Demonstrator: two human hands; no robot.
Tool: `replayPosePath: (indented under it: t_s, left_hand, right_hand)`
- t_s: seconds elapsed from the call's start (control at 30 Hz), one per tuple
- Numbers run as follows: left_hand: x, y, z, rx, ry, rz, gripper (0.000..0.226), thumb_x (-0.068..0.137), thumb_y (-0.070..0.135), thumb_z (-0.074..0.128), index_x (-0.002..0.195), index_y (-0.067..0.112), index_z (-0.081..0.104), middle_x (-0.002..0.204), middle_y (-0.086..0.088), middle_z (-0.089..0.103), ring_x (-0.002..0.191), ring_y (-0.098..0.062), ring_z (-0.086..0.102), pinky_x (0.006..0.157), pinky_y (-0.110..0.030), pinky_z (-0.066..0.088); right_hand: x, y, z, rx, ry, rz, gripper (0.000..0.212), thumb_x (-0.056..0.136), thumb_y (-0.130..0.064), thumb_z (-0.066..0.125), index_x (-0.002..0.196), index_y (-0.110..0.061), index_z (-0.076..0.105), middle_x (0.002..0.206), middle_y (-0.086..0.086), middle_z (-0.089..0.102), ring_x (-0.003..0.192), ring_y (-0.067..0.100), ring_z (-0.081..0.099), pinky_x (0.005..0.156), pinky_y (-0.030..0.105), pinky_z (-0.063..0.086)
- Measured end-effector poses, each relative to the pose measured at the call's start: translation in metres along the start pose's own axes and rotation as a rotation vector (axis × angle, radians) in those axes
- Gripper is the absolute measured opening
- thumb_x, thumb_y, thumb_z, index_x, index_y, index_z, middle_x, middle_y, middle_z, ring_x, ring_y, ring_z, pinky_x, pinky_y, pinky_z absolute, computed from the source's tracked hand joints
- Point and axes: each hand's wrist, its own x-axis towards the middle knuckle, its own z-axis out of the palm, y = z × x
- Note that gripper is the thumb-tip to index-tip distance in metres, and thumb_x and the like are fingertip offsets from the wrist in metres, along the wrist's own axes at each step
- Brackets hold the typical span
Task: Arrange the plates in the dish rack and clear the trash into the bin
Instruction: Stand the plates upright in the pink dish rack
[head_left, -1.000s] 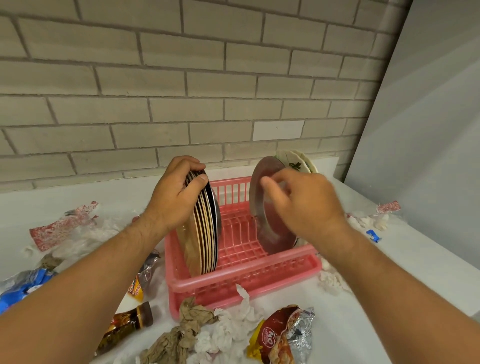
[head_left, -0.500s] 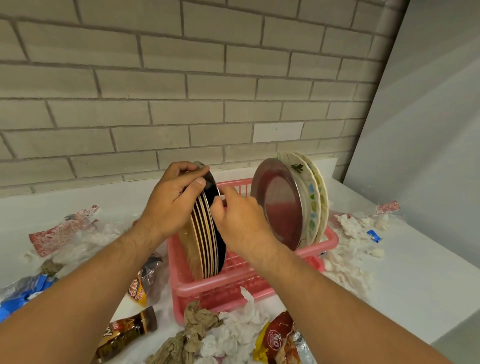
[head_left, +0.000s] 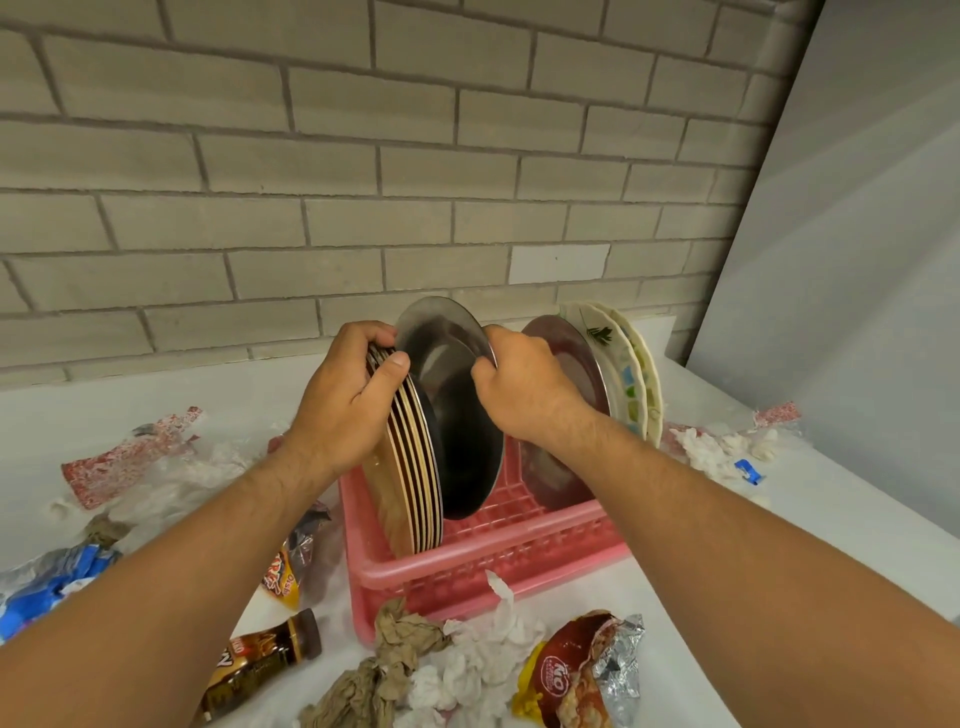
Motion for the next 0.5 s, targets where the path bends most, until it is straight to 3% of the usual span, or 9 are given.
replayPosePath:
  t_s: [0.23,0.33,0.5]
  left_hand:
    - [0.001,-0.003,-0.002,0.042,-0.014,0.044,0.031,0.094,0.036,0.044,0.121,0.02,0.045,0.12,0.011,0.05,0.107,0.002,0.044,0.081,-0.007,0.03]
    - [0.002,-0.003,-0.002,0.05,-0.006,0.062,0.038,0.091,0.039,0.043,0.123,0.018,0.046,0.122,0.011,0.051,0.109,0.005,0.043,0.083,-0.005,0.03]
    - [0.002,0.0,-0.005,0.027,0.012,0.082,0.042,0.088,0.041,0.045,0.122,0.016,0.05,0.125,0.009,0.053,0.112,0.002,0.046,0.087,-0.017,0.039]
  right_hand:
    - [0.023,-0.015,0.004,-0.1,0.001,0.03,0.015,0.097,-0.021,0.046,0.108,-0.016,0.056,0.092,0.001,0.058,0.078,0.015,0.058,0.063,0.028,0.051]
    - [0.037,-0.021,0.004,-0.112,-0.021,0.034,0.017,0.096,-0.019,0.049,0.109,-0.015,0.057,0.096,0.004,0.06,0.083,0.019,0.061,0.073,0.036,0.057]
    - [0.041,-0.029,0.005,-0.199,-0.021,-0.048,0.018,0.095,-0.018,0.048,0.112,-0.014,0.056,0.098,0.005,0.058,0.083,0.019,0.058,0.066,0.031,0.049]
